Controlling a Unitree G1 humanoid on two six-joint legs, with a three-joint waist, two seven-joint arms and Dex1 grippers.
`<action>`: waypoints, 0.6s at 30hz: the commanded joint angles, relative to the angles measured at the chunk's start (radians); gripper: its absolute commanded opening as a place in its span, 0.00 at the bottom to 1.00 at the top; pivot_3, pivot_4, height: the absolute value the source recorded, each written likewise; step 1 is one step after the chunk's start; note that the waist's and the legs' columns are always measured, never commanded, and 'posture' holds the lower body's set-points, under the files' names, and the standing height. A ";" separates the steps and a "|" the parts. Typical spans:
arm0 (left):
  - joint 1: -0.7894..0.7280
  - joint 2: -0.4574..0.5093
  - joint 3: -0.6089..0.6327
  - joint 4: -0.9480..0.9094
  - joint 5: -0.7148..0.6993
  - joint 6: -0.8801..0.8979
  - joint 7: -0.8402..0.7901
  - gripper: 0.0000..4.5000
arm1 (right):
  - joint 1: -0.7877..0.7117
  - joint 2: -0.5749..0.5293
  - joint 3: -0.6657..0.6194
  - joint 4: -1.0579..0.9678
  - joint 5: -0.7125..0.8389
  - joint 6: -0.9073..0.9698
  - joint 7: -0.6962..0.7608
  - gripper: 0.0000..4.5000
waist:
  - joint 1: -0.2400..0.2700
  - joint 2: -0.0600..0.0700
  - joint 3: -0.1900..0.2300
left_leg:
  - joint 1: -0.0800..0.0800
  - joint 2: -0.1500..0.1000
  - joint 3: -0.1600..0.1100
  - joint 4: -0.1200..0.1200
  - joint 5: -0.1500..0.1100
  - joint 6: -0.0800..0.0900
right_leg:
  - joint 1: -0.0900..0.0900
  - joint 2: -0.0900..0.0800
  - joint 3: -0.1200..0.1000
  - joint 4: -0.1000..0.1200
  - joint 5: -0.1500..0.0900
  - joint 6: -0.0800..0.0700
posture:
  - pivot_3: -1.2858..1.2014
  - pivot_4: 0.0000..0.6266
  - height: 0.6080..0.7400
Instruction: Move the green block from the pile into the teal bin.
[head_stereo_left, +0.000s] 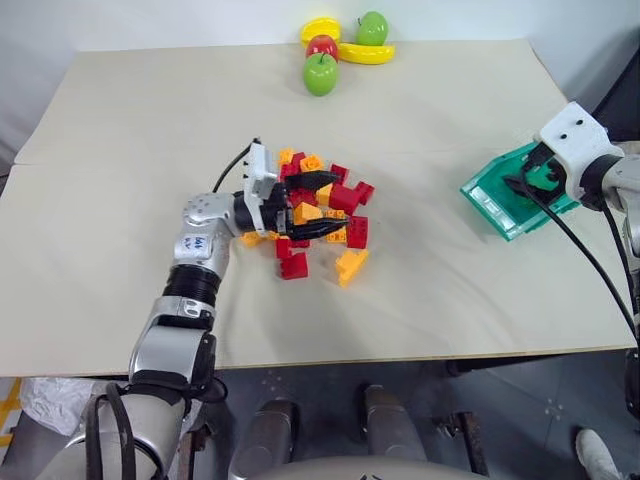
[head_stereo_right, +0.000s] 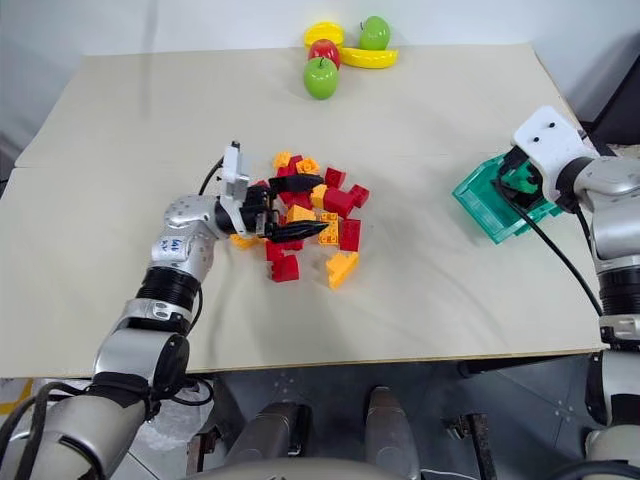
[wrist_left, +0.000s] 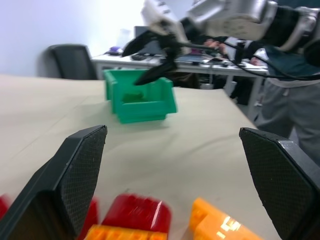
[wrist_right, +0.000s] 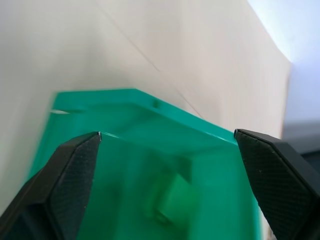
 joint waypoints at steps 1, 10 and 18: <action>0.028 0.054 0.046 -0.076 -0.019 0.046 0.049 1.00 | 0.087 -0.024 -0.102 -0.203 0.131 0.102 0.097 0.99 | 0.001 0.000 0.000 | 0.000 0.000 0.000 0.000 0.000 0.000 | 0.000 0.000 0.000 0.000 0.000 0.000 | 0.52 0.24 1.00; 0.179 0.273 0.111 -0.157 -0.054 0.118 -0.041 1.00 | 0.422 0.092 -0.300 -0.390 0.429 -0.035 0.296 0.99 | 0.000 0.001 0.000 | 0.001 0.003 -0.001 0.001 0.000 0.000 | 0.002 0.000 0.000 0.000 0.000 0.000 | 0.52 0.24 1.00; 0.303 0.403 0.165 -0.077 -0.041 0.056 -0.086 1.00 | 0.526 0.164 -0.316 -0.238 0.488 -0.283 0.461 0.99 | 0.000 0.001 0.001 | 0.002 0.002 0.000 0.001 0.000 0.001 | 0.002 0.000 0.000 0.000 0.001 0.000 | 0.52 0.24 1.00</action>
